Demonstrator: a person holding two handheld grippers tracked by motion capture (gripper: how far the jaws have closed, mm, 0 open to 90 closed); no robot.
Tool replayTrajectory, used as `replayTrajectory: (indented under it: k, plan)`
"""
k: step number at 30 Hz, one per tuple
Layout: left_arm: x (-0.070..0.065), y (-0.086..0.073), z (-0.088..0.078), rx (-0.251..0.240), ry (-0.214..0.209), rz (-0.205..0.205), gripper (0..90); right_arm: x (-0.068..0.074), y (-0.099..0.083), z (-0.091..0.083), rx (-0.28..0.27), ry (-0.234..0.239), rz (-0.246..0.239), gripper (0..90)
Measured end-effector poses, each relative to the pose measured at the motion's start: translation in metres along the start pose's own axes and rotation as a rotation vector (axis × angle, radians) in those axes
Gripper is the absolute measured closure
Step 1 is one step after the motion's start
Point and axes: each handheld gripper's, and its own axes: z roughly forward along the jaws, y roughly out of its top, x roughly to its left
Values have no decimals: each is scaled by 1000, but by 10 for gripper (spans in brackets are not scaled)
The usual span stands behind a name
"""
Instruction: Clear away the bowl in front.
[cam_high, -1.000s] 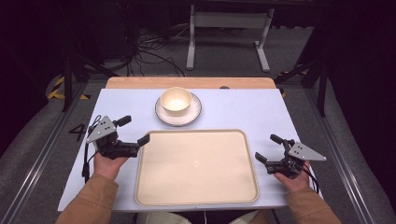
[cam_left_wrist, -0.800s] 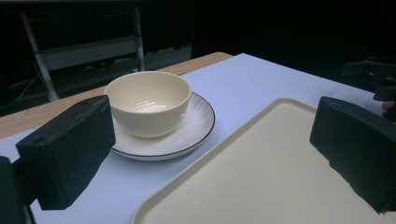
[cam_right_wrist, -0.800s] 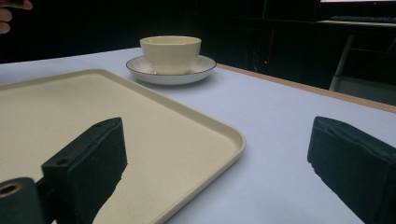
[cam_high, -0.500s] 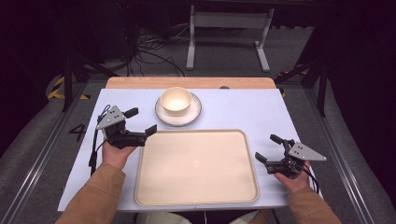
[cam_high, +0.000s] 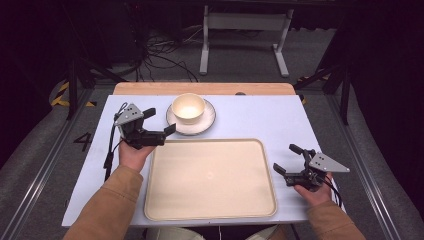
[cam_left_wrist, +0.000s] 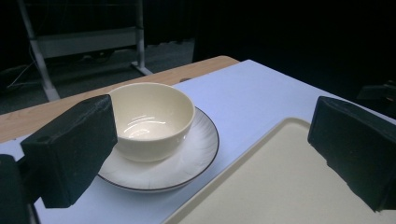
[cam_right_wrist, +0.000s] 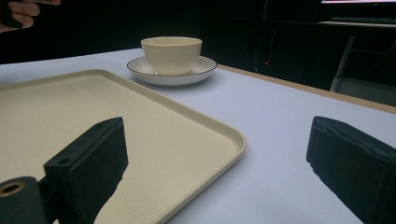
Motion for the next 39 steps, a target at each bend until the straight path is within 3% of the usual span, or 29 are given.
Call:
replayTrajectory:
  k: [5,11,15,21,28,39]
  plan:
    - [5,5,10,17,37,16,26,0,0,0,-2,3,1,56]
    - [11,11,19,72,62,14,48,0,0,0,-3,2,1,57]
    - [13,14,27,121,109,11,90,0,0,0,-4,0,-1,57]
    - [16,18,34,148,117,1,101,0,0,-1,-8,-3,-1,58]
    - [25,27,48,235,191,2,117,0,0,-1,-9,-3,-1,58]
    - [34,38,68,303,226,-7,116,0,-1,-1,-12,1,3,58]
